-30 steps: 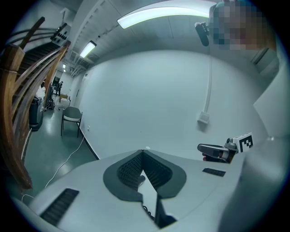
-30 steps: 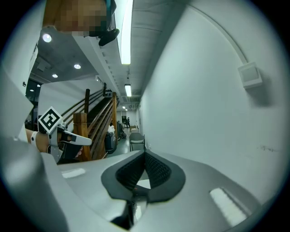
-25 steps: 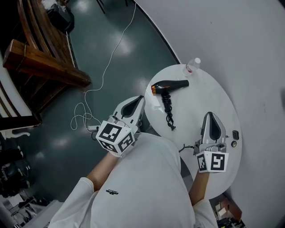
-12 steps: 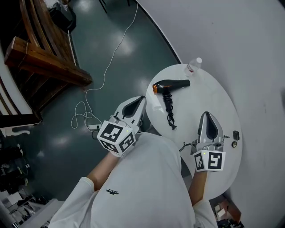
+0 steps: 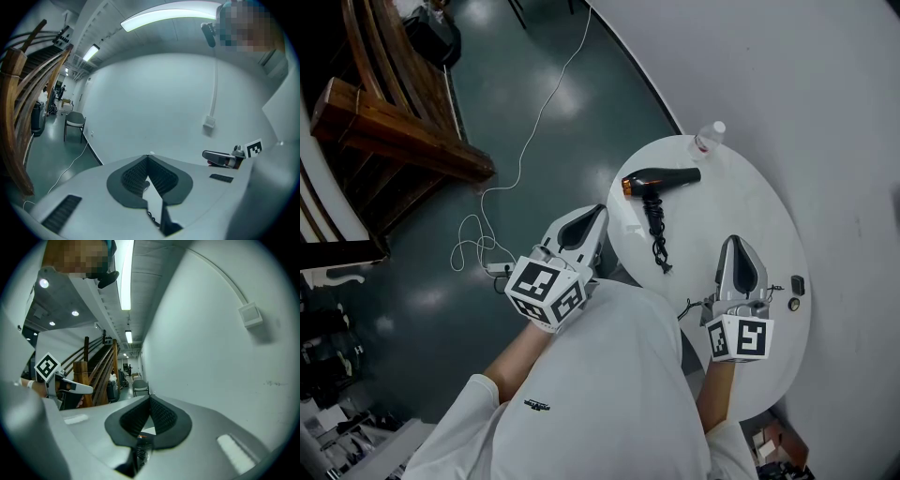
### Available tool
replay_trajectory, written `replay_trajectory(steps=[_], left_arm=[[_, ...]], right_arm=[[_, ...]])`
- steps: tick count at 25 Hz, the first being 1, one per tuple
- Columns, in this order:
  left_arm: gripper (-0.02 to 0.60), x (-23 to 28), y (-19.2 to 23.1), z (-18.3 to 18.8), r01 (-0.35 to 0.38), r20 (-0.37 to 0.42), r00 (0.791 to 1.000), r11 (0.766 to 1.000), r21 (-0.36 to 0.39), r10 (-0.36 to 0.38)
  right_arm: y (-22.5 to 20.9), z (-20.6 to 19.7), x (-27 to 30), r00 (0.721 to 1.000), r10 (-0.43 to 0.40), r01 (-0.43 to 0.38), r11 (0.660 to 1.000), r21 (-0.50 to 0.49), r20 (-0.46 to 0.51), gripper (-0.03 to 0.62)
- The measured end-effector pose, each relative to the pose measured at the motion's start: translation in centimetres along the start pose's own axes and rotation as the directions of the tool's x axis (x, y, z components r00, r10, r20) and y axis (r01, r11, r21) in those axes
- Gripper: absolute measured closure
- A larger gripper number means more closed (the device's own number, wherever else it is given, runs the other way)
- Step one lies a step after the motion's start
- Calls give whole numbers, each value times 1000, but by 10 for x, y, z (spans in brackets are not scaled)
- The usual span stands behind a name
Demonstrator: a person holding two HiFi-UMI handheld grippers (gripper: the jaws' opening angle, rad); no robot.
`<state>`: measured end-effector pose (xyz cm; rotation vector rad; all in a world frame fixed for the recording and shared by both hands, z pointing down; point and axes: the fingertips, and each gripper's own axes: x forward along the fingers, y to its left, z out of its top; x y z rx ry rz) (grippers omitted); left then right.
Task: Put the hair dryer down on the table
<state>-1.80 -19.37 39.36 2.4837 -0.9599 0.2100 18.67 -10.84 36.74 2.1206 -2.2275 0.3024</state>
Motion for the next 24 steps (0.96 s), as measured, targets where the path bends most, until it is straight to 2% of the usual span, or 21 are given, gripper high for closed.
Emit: replay_trajectory(steps=[5, 24], left_arm=[[574, 0, 0, -1, 0, -3, 1000, 1000, -1, 0], [574, 2, 1, -3, -9, -4, 1000, 1000, -11, 9]], right_arm=[[0, 5, 0, 1000, 2, -2, 1000, 31, 17, 582], [0, 1, 5, 1000, 14, -15, 999, 49, 16, 582]])
